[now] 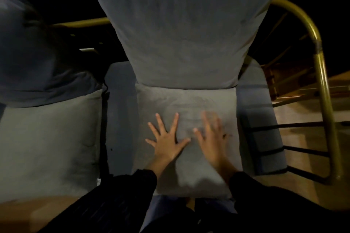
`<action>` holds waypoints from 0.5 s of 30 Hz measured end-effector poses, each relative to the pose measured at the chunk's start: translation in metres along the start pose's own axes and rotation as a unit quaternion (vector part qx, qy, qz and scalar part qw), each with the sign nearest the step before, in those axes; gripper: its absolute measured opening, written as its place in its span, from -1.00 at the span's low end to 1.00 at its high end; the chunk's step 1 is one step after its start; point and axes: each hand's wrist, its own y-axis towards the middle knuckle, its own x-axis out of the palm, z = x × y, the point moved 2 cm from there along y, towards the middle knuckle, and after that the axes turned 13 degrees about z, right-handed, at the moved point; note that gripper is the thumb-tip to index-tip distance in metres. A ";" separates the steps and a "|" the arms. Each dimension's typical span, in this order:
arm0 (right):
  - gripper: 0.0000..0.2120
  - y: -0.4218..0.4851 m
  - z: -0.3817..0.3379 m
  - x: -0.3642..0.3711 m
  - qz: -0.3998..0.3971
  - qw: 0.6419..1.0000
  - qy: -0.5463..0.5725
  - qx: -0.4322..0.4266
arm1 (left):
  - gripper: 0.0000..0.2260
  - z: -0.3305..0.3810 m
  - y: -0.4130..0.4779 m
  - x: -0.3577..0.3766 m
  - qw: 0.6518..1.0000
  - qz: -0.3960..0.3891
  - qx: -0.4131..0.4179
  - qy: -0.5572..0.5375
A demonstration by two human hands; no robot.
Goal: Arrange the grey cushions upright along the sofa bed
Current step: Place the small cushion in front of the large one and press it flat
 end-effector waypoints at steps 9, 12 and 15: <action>-0.27 0.027 -0.003 0.049 -0.218 0.971 -0.085 -0.051 | 0.03 -0.019 0.046 0.021 0.984 -0.151 0.008 0.096; -0.27 0.044 0.001 0.050 -0.272 0.960 -0.055 -0.041 | 0.01 -0.014 0.051 0.016 0.981 -0.163 0.000 0.103; -0.31 0.048 0.004 0.031 -0.290 0.953 -0.048 -0.075 | 0.08 -0.005 0.045 -0.004 0.969 -0.193 0.004 0.154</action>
